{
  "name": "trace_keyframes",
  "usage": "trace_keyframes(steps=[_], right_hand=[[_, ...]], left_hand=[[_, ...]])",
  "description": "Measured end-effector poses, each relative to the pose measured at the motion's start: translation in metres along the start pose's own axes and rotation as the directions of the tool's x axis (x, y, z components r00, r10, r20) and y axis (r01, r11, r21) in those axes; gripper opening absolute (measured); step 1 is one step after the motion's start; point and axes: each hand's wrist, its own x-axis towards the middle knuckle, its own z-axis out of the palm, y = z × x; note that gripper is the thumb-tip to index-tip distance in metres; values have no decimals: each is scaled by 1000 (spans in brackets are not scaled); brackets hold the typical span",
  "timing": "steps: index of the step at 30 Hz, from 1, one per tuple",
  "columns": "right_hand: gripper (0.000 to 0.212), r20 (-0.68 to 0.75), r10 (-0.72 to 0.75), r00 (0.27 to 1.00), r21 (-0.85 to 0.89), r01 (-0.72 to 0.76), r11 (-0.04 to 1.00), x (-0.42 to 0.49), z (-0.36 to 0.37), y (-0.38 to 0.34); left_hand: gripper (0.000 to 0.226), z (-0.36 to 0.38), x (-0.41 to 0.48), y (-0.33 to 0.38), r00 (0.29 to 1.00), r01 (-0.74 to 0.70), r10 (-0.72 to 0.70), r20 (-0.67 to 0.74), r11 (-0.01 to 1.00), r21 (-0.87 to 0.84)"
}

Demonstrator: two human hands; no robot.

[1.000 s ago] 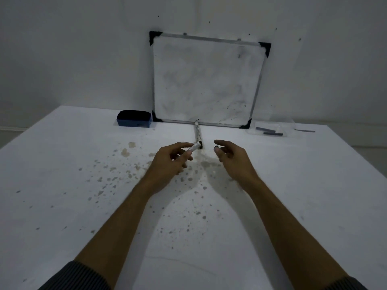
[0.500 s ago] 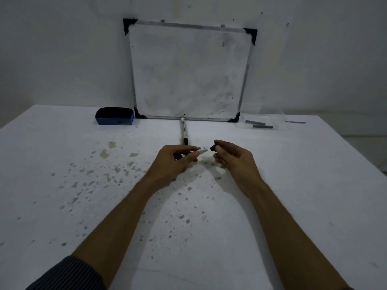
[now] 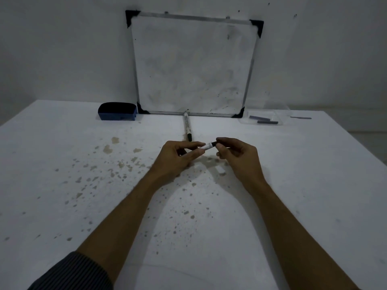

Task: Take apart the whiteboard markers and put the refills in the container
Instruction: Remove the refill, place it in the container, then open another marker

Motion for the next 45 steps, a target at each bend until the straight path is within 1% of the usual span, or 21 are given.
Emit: trace_keyframes(steps=[3, 6, 11, 14, 19, 24, 27, 29, 31, 33, 34, 36, 38, 40, 42, 43, 45], right_hand=[[28, 12, -73, 997, -67, 74, 995, -3, 4, 0], [26, 28, -87, 996, -68, 88, 994, -4, 5, -1], [24, 55, -63, 997, 25, 61, 998, -6, 5, -1], [25, 81, -35, 996, 43, 32, 999, -5, 5, 0], [25, 106, -5, 994, 83, -4, 997, -5, 12, -1], [30, 133, 46, 990, -10, -45, 999, -6, 9, 0], [31, 88, 48, 995, -45, -44, 998, -11, 13, -7], [29, 53, 44, 998, -41, -42, 998, -13, 14, -11], [27, 18, 70, 997, 28, -71, 997, -10, 12, -9], [26, -1, 94, 996, 91, -94, 991, -4, 11, -8], [25, -1, 103, 995, 89, -102, 991, -1, 11, -8], [24, 19, 109, 994, 47, -109, 993, 6, 17, -10], [24, 64, 113, 992, 15, -114, 993, 14, 27, -13], [26, 107, 110, 988, -46, -106, 993, 26, 40, -15], [31, 108, 93, 990, -173, -73, 982, 40, 50, -12], [32, 82, 80, 993, -262, -56, 964, 46, 52, -7], [32, 4, 22, 1000, -449, -18, 893, 54, 52, 9]], left_hand=[[26, 0, 0, 0, 1000, -7, 7, 13, 1000, -1], [24, -1, -2, 1, 1000, -6, 7, 30, 1000, -27], [27, -5, -1, -3, 997, 15, -11, 73, 998, -53], [27, -8, 0, -3, 994, 22, -15, 104, 998, -64], [24, -10, 1, -2, 995, 15, -8, 97, 997, -74], [25, -5, -1, 2, 996, 35, -32, 80, 999, -30], [26, 0, -4, 10, 997, 63, -60, 52, 997, -49], [30, 0, -6, 12, 994, 76, -75, 75, 997, -21], [35, -4, -8, 11, 986, 109, -114, 122, 993, 49], [31, -9, -9, 12, 977, 127, -148, 153, 982, 139], [28, -12, -10, 12, 974, 127, -158, 163, 975, 184], [29, -18, -13, 10, 975, 100, -145, 169, 963, 249], [31, -22, -16, 7, 981, 90, -130, 141, 960, 264], [29, -28, -14, 6, 984, 114, -145, 102, 958, 262], [28, -37, -6, 3, 986, 150, -164, 39, 957, 250], [29, -43, 1, 1, 984, 176, -179, -8, 959, 223], [34, -55, 19, -4, 973, 219, -204, -107, 962, 165]])
